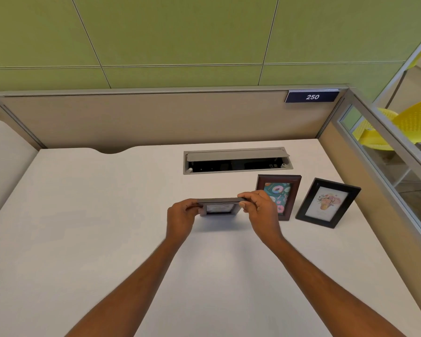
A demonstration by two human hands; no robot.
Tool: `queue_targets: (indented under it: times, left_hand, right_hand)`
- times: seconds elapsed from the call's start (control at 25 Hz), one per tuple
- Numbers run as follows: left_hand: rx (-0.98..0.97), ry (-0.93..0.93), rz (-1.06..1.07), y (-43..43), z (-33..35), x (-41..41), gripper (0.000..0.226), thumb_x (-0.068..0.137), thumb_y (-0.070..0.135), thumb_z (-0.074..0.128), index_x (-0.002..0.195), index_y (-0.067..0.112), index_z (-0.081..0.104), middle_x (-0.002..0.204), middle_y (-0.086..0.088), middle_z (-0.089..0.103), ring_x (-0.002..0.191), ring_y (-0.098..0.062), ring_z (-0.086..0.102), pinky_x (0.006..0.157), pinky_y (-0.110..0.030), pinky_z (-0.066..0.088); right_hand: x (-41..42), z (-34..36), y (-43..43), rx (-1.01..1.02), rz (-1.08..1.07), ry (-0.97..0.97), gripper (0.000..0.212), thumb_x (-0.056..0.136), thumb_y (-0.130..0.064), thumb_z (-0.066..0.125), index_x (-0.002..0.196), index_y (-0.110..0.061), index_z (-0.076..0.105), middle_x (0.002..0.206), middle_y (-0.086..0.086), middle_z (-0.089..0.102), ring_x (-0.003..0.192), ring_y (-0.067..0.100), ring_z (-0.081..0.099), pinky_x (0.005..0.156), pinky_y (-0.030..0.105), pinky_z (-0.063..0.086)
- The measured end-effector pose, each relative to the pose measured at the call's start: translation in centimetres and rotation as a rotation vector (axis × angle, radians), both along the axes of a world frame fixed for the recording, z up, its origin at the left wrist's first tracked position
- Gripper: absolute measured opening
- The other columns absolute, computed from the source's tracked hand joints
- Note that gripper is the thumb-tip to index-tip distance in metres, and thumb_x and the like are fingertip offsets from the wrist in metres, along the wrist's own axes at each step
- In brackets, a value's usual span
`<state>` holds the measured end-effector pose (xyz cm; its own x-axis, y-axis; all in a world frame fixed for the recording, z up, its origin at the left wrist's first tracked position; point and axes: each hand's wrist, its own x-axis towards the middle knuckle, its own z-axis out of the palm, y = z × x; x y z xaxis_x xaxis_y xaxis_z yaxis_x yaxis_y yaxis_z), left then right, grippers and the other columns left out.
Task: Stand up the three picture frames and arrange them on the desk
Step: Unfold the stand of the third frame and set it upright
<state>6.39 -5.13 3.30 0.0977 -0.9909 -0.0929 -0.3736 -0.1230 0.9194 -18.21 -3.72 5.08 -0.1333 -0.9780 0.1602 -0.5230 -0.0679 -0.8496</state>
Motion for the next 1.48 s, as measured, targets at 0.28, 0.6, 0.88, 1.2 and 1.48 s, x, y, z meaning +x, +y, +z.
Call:
queue_targets:
  times: [0.28,0.6,0.88,1.2,1.48]
  left_hand:
    - [0.016,0.037,0.012,-0.6,0.6,0.0,0.022,0.092,0.007,0.075,0.101,0.024,0.086,0.094,0.019,0.084,0.088,0.006,0.074,0.078,-0.009,0.053]
    - [0.181,0.278,0.085,-0.5,0.8,-0.7,0.017,0.104,0.010,0.069,0.100,0.019,0.082,0.095,-0.001,0.085,0.096,-0.024,0.081,0.079,-0.037,0.069]
    - [0.222,0.304,0.133,-0.5,0.6,-0.4,0.017,0.108,0.012,0.064,0.101,0.018,0.078,0.104,-0.007,0.083,0.104,-0.027,0.080,0.087,-0.050,0.069]
    - [0.214,0.255,0.158,-0.8,0.1,-0.1,0.019,0.108,0.016,0.063,0.099,0.025,0.078,0.103,0.000,0.083,0.105,-0.024,0.079,0.088,-0.051,0.069]
    - [0.226,0.222,0.149,-1.5,-0.6,0.3,0.022,0.108,0.017,0.063,0.099,0.030,0.079,0.101,0.005,0.083,0.104,-0.020,0.079,0.089,-0.051,0.068]
  right_hand:
    - [-1.1,2.3,-0.9,-0.011,0.016,0.062,0.019,0.102,-0.011,0.073,0.119,-0.012,0.081,0.110,0.001,0.072,0.101,0.007,0.066,0.088,0.010,0.050]
    - [-1.1,3.0,-1.8,0.060,-0.025,-0.081,0.020,0.107,-0.021,0.068,0.124,-0.017,0.077,0.117,0.003,0.072,0.109,0.016,0.070,0.090,0.029,0.061]
    - [0.0,1.0,-1.3,0.577,0.002,-0.394,0.070,0.094,-0.082,0.041,0.105,-0.025,0.080,0.096,0.002,0.084,0.097,0.025,0.081,0.083,0.041,0.068]
    - [1.2,-2.1,-1.6,0.862,-0.016,-0.634,0.088,0.081,-0.094,0.030,0.121,-0.032,0.076,0.107,0.002,0.086,0.104,0.023,0.082,0.104,0.051,0.060]
    - [1.7,-2.0,-2.4,0.874,-0.033,-0.771,0.083,0.093,-0.089,0.025,0.126,-0.031,0.074,0.120,0.005,0.084,0.114,0.025,0.077,0.099,0.047,0.059]
